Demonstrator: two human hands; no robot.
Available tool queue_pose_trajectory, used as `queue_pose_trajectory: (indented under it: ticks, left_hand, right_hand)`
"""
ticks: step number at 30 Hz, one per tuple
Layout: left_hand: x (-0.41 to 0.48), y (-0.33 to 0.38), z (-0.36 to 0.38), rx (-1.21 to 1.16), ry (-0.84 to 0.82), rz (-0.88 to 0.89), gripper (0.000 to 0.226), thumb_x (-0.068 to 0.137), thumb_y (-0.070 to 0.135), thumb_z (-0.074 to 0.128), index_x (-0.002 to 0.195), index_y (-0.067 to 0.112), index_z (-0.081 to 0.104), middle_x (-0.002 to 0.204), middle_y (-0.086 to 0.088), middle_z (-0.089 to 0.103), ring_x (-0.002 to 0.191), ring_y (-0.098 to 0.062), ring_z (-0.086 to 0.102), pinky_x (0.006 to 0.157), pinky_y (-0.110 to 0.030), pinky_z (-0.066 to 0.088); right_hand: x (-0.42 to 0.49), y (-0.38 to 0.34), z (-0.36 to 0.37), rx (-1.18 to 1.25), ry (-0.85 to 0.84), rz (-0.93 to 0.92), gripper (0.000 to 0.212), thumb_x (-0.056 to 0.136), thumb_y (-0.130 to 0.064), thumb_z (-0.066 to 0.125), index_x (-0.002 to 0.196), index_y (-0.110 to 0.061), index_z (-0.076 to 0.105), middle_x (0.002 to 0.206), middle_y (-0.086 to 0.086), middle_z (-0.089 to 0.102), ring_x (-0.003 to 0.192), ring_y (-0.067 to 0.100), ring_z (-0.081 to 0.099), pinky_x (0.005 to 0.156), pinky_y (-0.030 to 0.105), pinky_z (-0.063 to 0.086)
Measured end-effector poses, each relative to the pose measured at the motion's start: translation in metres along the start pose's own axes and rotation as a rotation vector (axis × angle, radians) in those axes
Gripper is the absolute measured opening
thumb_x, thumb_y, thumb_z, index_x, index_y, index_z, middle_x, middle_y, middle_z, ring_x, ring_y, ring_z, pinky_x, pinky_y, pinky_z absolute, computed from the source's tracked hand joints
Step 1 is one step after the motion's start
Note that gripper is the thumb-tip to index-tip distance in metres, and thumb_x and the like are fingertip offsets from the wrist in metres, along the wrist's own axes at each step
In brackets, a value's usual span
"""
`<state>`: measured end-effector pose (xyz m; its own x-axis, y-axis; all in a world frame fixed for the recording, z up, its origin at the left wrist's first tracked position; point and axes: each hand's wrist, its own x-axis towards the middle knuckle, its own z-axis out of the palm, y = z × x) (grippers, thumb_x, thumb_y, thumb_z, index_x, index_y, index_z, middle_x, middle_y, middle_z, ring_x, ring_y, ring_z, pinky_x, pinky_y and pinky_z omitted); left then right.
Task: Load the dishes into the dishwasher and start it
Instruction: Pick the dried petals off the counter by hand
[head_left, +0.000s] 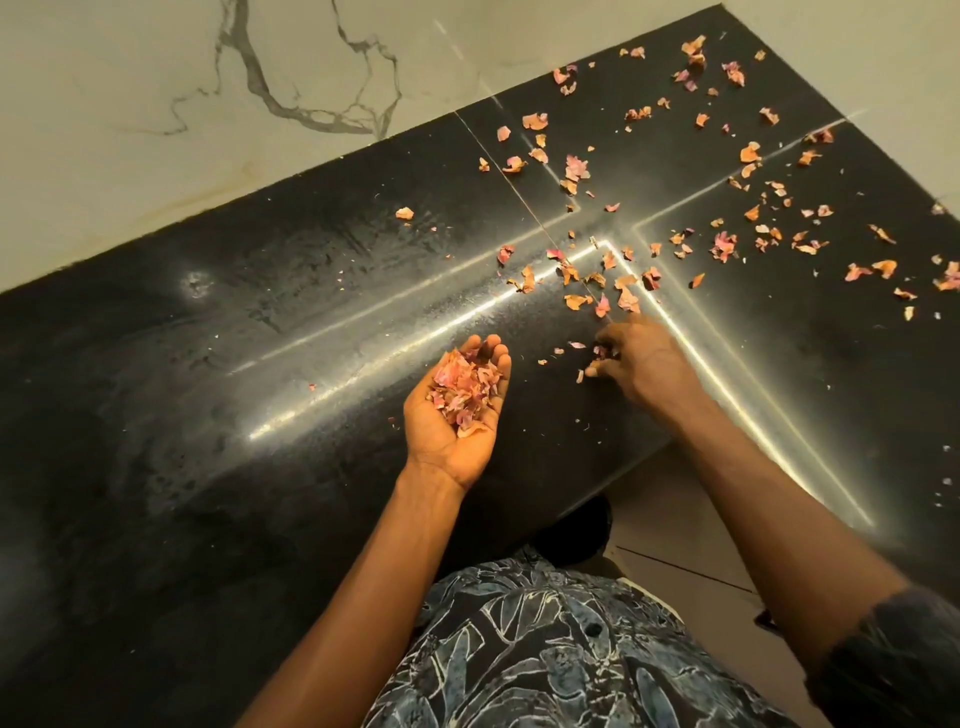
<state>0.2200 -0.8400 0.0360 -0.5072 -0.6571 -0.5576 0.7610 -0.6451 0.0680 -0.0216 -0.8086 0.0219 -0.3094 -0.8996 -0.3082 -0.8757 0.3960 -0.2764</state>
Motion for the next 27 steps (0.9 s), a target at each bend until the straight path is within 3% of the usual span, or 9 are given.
queue_pose_trajectory:
  ticks: [2, 4, 8, 13, 17, 19, 24, 27]
  left_hand:
    - [0.001, -0.003, 0.002, 0.008, 0.001, -0.01, 0.039, 0.103, 0.018, 0.04, 0.105, -0.007, 0.07, 0.113, -0.024, 0.068, 0.104, -0.034, 0.068, 0.099, -0.043, 0.053]
    - [0.002, -0.006, 0.005, 0.017, -0.005, -0.023, 0.037, 0.103, 0.018, 0.04, 0.109, -0.007, 0.068, 0.114, -0.024, 0.068, 0.106, -0.034, 0.068, 0.1, -0.043, 0.052]
    - [0.002, -0.006, 0.009, 0.044, -0.017, -0.033, 0.038, 0.102, 0.018, 0.04, 0.108, -0.006, 0.069, 0.114, -0.023, 0.068, 0.106, -0.033, 0.067, 0.1, -0.04, 0.052]
    - [-0.001, -0.002, 0.005, 0.028, -0.008, -0.005, 0.036, 0.103, 0.017, 0.04, 0.11, -0.005, 0.068, 0.115, -0.022, 0.067, 0.107, -0.033, 0.067, 0.1, -0.041, 0.054]
    - [0.0, -0.002, 0.003, 0.017, -0.011, -0.002, 0.036, 0.103, 0.017, 0.04, 0.115, -0.005, 0.065, 0.115, -0.023, 0.067, 0.107, -0.033, 0.067, 0.098, -0.041, 0.054]
    - [0.0, -0.004, 0.004, 0.018, -0.017, -0.007, 0.036, 0.103, 0.017, 0.04, 0.111, -0.006, 0.067, 0.114, -0.023, 0.068, 0.106, -0.033, 0.068, 0.098, -0.041, 0.055]
    - [-0.003, -0.002, 0.006, 0.013, -0.025, 0.01, 0.039, 0.103, 0.017, 0.04, 0.104, -0.007, 0.071, 0.113, -0.024, 0.068, 0.105, -0.034, 0.068, 0.098, -0.041, 0.054]
    - [-0.002, 0.0, 0.005, 0.019, -0.023, 0.015, 0.038, 0.102, 0.017, 0.041, 0.106, -0.007, 0.071, 0.113, -0.024, 0.068, 0.105, -0.034, 0.068, 0.097, -0.041, 0.055]
  right_hand:
    - [-0.007, -0.008, 0.005, 0.006, -0.042, 0.044, 0.048, 0.081, -0.028, 0.082, 0.121, -0.012, 0.062, 0.112, 0.008, 0.051, 0.107, 0.03, 0.052, 0.086, 0.038, 0.046]
    - [-0.013, -0.02, 0.013, -0.032, -0.02, 0.028, 0.041, 0.083, -0.018, 0.079, 0.118, -0.008, 0.06, 0.118, 0.013, 0.052, 0.109, 0.034, 0.054, 0.087, 0.042, 0.047]
    - [-0.013, -0.034, 0.018, -0.014, 0.064, -0.045, 0.025, 0.087, -0.005, 0.07, 0.11, -0.006, 0.06, 0.107, 0.012, 0.054, 0.096, 0.033, 0.057, 0.079, 0.043, 0.051]
    - [-0.014, -0.023, 0.013, -0.041, 0.026, 0.046, 0.039, 0.083, -0.007, 0.075, 0.118, -0.009, 0.057, 0.119, 0.013, 0.051, 0.104, 0.033, 0.055, 0.085, 0.047, 0.052]
    - [-0.013, -0.035, 0.023, -0.008, 0.095, -0.05, 0.016, 0.09, -0.004, 0.06, 0.106, -0.009, 0.058, 0.105, 0.011, 0.051, 0.092, 0.03, 0.055, 0.078, 0.048, 0.051]
    - [-0.008, -0.037, 0.025, 0.038, 0.138, -0.077, 0.021, 0.091, -0.002, 0.056, 0.111, -0.009, 0.058, 0.106, 0.01, 0.052, 0.093, 0.028, 0.054, 0.081, 0.048, 0.051]
    - [0.0, -0.036, 0.022, 0.014, 0.027, -0.04, 0.061, 0.081, -0.008, 0.079, 0.137, -0.016, 0.055, 0.13, 0.007, 0.047, 0.113, 0.03, 0.053, 0.095, 0.045, 0.051]
    - [-0.003, -0.046, 0.025, -0.076, 0.071, -0.162, 0.054, 0.087, -0.008, 0.073, 0.138, -0.018, 0.057, 0.132, 0.007, 0.051, 0.115, 0.029, 0.053, 0.094, 0.043, 0.052]
